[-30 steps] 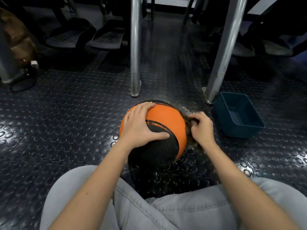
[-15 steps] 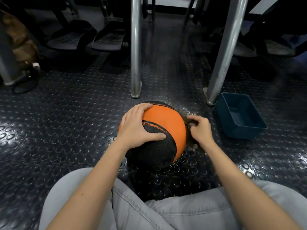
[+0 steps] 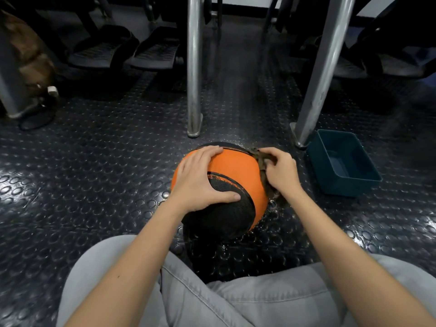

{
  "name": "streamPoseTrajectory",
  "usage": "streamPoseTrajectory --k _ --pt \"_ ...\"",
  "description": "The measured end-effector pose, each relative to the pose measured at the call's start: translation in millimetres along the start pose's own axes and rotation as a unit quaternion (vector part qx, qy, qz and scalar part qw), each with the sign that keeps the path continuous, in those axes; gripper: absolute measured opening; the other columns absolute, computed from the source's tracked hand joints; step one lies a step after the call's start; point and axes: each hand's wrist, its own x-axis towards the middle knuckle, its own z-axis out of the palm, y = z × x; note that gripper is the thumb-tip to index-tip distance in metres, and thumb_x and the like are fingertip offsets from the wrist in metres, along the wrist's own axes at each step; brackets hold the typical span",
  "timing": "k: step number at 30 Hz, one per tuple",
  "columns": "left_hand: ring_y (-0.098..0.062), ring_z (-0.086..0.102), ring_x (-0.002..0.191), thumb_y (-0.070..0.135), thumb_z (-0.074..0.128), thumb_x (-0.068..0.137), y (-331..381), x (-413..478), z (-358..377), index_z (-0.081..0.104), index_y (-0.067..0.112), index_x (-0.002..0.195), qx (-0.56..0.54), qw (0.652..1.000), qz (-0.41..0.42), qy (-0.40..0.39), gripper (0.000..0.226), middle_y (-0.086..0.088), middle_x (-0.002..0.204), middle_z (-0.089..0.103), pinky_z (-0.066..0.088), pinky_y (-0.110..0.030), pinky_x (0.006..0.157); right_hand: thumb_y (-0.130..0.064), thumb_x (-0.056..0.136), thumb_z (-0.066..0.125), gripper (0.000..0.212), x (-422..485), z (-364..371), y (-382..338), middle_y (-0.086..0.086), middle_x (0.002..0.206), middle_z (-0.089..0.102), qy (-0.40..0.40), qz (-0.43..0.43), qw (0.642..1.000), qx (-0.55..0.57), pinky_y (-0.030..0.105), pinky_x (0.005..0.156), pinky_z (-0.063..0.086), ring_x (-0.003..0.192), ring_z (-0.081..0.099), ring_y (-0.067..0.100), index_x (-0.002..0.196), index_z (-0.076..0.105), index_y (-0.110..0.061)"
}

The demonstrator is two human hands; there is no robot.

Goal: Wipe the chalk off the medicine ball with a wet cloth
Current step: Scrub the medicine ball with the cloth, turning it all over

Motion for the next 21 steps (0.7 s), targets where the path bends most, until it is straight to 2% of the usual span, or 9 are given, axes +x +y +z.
streamPoseTrajectory --k 3,5,8,10,12,14,16,18,21 --pt "-0.005 0.021 0.136 0.080 0.056 0.043 8 1 5 0.033 0.032 0.140 0.019 1.000 0.017 0.004 0.111 0.017 0.145 0.030 0.006 -0.027 0.111 0.005 0.088 0.046 0.037 -6 -6 -16 0.001 0.113 0.065 0.010 -0.005 1.000 0.016 0.017 0.090 0.036 0.111 0.056 0.018 0.107 0.068 -0.019" --pt "-0.006 0.024 0.134 0.077 0.060 0.042 10 2 7 0.036 0.028 0.139 0.024 0.999 0.020 0.013 0.112 0.015 0.143 0.034 0.008 -0.027 0.112 0.006 0.084 0.048 0.036 -21 -6 -41 0.002 0.106 0.067 0.009 -0.109 0.993 0.043 0.021 0.089 0.040 0.103 0.059 0.020 0.102 0.070 -0.017" --pt "-0.009 0.032 0.133 0.073 0.061 0.038 7 5 6 0.039 0.026 0.137 0.008 1.000 0.013 0.023 0.112 0.013 0.139 0.039 0.016 -0.029 0.114 -0.004 0.080 0.043 0.037 -44 4 -65 0.006 0.099 0.065 -0.023 -0.247 0.969 -0.005 0.039 0.081 0.046 0.090 0.057 0.030 0.102 0.070 -0.017" --pt "-0.007 0.027 0.135 0.076 0.058 0.039 6 5 4 0.035 0.026 0.140 0.004 1.000 0.008 0.018 0.115 0.013 0.142 0.036 0.010 -0.022 0.110 -0.006 0.084 0.040 0.038 -26 4 -50 0.006 0.099 0.062 0.005 -0.223 0.974 -0.037 0.041 0.080 0.045 0.090 0.054 0.031 0.105 0.069 -0.019" --pt "-0.006 0.021 0.137 0.076 0.062 0.042 7 2 4 0.031 0.027 0.143 0.011 1.000 0.015 0.007 0.116 0.014 0.147 0.030 0.005 -0.023 0.110 0.001 0.088 0.043 0.038 -5 1 -17 0.006 0.106 0.061 0.019 -0.121 0.990 -0.068 0.040 0.086 0.044 0.099 0.052 0.030 0.109 0.068 -0.019" --pt "-0.005 0.019 0.138 0.072 0.067 0.047 5 -1 5 0.030 0.029 0.143 0.012 1.000 0.025 0.002 0.112 0.015 0.148 0.028 0.003 -0.025 0.111 0.007 0.088 0.045 0.038 2 -1 7 0.008 0.113 0.062 0.011 -0.020 0.999 -0.040 0.032 0.094 0.041 0.110 0.053 0.028 0.112 0.066 -0.015" --pt "-0.005 0.020 0.137 0.075 0.067 0.045 3 -1 5 0.030 0.030 0.143 0.014 1.000 0.025 0.004 0.113 0.016 0.147 0.029 0.005 -0.026 0.112 0.009 0.087 0.045 0.037 -4 2 4 0.008 0.113 0.063 0.026 0.003 1.000 -0.007 0.029 0.094 0.040 0.109 0.056 0.026 0.109 0.066 -0.012" --pt "-0.004 0.023 0.136 0.079 0.060 0.042 2 1 5 0.032 0.031 0.141 0.014 1.000 0.013 0.016 0.114 0.016 0.146 0.031 0.008 -0.027 0.112 0.010 0.084 0.046 0.036 -14 3 -18 0.008 0.105 0.065 0.051 -0.066 0.996 0.019 0.035 0.091 0.044 0.101 0.058 0.027 0.102 0.068 -0.011" --pt "-0.006 0.026 0.135 0.077 0.054 0.039 1 6 2 0.037 0.027 0.139 -0.009 0.999 -0.012 0.050 0.114 0.013 0.145 0.035 0.011 -0.025 0.112 0.002 0.077 0.042 0.035 -37 7 -55 0.006 0.094 0.066 0.024 -0.249 0.968 0.001 0.038 0.079 0.043 0.084 0.058 0.029 0.093 0.070 -0.012"
